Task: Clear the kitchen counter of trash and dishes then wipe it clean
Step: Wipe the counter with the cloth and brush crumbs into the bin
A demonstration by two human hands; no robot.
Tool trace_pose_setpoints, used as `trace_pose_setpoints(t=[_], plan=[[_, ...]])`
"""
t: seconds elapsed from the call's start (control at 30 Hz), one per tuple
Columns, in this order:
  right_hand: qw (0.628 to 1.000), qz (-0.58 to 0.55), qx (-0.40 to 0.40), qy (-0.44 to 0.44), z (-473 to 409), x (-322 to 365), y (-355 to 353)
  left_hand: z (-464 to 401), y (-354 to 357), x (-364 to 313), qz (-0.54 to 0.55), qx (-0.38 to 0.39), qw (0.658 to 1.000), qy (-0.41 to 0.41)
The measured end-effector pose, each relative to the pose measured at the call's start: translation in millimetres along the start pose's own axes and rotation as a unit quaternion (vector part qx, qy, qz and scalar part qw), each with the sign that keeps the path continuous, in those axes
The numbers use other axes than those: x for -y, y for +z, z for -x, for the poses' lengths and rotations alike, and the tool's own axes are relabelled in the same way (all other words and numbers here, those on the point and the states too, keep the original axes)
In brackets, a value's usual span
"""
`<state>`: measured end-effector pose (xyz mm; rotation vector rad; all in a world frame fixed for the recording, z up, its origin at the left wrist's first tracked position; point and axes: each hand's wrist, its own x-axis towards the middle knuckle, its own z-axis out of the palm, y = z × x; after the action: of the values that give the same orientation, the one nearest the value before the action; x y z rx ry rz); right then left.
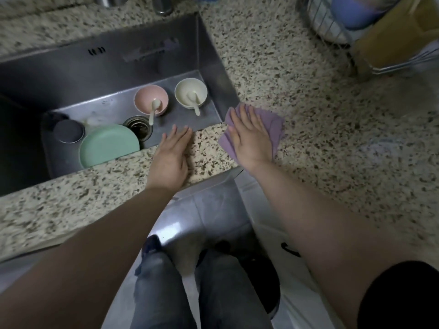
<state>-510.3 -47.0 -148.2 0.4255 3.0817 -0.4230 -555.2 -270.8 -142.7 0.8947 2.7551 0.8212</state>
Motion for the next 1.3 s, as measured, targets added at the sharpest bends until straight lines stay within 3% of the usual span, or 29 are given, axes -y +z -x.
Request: trace_pose_setpoints(t=[0.2,0.37,0.63,0.8,1.1,1.3], plan=[[1.000,0.005,0.001,-0.013,15.5,49.7,16.5,9.1,-20.2,15.9,0.045,-0.023,0.999,0.019],[1.000,-0.009,-0.002,-0.018,30.9,116.2,34.7,35.3,-51.8,47.4,0.134,-0.105,0.984,-0.050],[0.999,0.018,0.027,-0.015,49.0,221.1,60.8,94.8,-135.0,127.2,0.108,-0.162,0.977,-0.083],[0.998,0.060,0.024,-0.010,55.9,272.9,73.6,131.9,-177.7,175.5,0.125,-0.158,0.968,-0.149],[0.994,0.063,0.020,-0.086,85.6,409.2,112.9,197.6,-239.1,261.7,0.065,-0.192,0.960,-0.194],[0.988,0.045,0.046,-0.137,115.9,526.0,141.3,254.2,-286.2,313.5,0.102,-0.201,0.952,-0.205]])
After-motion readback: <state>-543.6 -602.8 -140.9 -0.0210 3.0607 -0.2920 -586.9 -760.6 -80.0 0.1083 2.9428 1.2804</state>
